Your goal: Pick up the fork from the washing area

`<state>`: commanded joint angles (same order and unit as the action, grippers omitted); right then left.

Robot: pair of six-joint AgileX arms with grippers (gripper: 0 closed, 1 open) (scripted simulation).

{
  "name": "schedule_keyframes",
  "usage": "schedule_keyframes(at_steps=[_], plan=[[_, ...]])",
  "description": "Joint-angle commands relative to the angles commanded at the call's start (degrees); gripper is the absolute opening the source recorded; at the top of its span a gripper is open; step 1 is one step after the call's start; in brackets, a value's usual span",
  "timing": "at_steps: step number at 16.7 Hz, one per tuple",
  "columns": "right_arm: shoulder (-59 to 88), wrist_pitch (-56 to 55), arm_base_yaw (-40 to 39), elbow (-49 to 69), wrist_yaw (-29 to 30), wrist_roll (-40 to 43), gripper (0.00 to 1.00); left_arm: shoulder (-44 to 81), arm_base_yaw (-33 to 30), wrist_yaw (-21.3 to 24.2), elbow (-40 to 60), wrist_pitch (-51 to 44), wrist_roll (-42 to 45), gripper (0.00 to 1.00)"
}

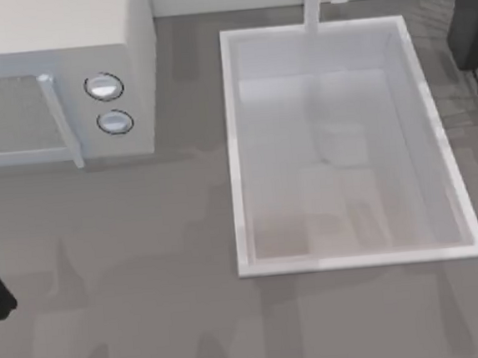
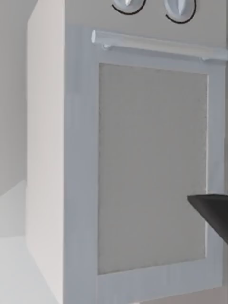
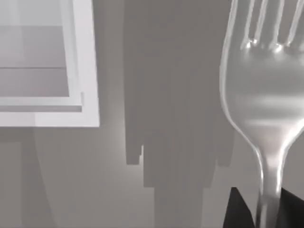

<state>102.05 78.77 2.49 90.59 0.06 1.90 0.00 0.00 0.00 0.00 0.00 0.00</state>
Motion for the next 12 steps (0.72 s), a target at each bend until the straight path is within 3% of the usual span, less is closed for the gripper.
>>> schedule_keyframes(at_steps=[4,12], plan=[[0.5,-4.2,0.0,-4.0,0.0,0.0,0.0,0.0,0.0,0.0,0.0,0.0,0.0,1.0],[3.7,-24.2,0.0,-20.1,0.0,-0.2,0.0,0.0,0.0,0.0,0.0,0.0,0.0,1.0]])
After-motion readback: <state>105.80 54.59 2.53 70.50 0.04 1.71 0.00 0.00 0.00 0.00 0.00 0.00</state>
